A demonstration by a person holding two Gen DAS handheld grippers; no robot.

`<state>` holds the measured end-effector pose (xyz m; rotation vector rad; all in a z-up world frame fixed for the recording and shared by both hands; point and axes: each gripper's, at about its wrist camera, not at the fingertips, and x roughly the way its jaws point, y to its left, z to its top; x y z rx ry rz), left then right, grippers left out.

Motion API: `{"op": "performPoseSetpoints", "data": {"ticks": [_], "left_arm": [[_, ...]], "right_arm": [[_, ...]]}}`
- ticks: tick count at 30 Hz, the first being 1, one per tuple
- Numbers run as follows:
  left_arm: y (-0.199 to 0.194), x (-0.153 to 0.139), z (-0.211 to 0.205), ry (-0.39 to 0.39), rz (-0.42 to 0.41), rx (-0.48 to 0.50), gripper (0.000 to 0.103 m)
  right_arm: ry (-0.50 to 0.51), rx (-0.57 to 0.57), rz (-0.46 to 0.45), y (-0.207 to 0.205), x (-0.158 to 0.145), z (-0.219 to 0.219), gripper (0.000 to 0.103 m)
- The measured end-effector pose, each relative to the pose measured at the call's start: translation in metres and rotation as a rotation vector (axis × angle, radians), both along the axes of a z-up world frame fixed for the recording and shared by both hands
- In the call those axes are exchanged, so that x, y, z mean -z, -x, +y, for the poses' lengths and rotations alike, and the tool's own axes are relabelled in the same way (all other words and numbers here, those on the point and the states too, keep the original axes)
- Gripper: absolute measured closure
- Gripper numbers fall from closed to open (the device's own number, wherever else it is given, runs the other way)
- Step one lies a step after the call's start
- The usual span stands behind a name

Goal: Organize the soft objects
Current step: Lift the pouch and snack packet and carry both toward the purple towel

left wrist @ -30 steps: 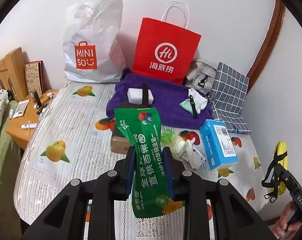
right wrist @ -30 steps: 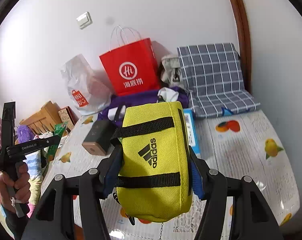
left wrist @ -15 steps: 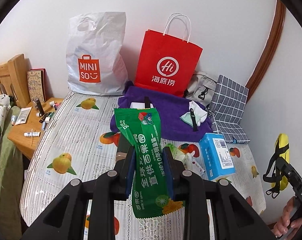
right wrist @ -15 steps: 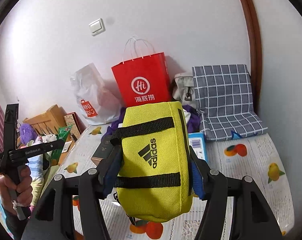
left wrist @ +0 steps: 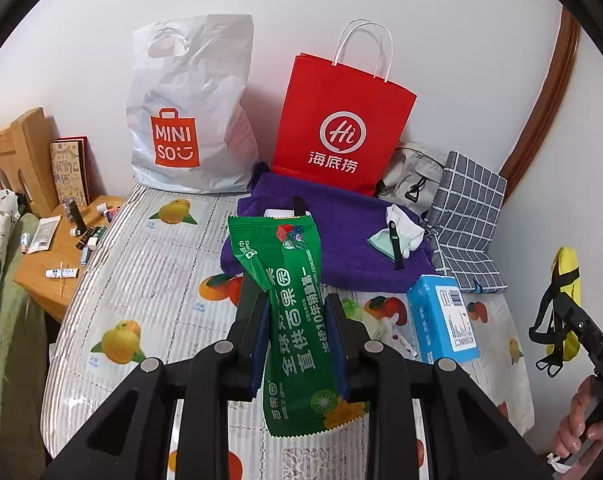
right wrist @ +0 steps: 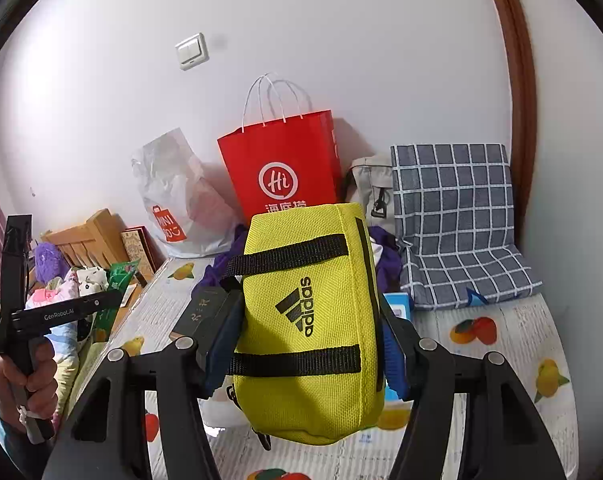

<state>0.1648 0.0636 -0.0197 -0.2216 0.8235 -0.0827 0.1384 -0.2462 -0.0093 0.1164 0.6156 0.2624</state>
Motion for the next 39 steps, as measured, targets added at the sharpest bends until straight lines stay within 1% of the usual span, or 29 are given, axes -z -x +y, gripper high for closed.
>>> {"op": "performPoseSetpoints", "data": {"ticks": [3,11,18,27,33,39], "left_arm": [[-0.01,0.003,-0.001,0.022,0.017,0.017,0.077],[-0.028,-0.002,-0.001,0.011,0.007,0.011,0.077],[-0.047,-0.009,-0.004,-0.032,-0.008,0.008,0.077],[-0.073,-0.01,-0.009,-0.048,-0.01,0.006,0.077],[-0.093,-0.012,-0.014,-0.071,-0.024,0.013,0.077],[-0.109,-0.005,-0.016,-0.083,-0.018,0.017,0.077]], "right_arm": [[0.006,-0.007,-0.003,-0.01,0.001,0.001,0.041],[0.033,-0.021,-0.025,-0.038,-0.004,0.002,0.041],[0.025,-0.02,-0.031,-0.063,-0.009,-0.004,0.04],[0.033,-0.032,-0.053,-0.094,-0.011,-0.001,0.039],[0.027,-0.033,-0.038,-0.121,-0.007,-0.001,0.039],[0.006,-0.073,-0.029,-0.152,0.001,0.011,0.038]]}}
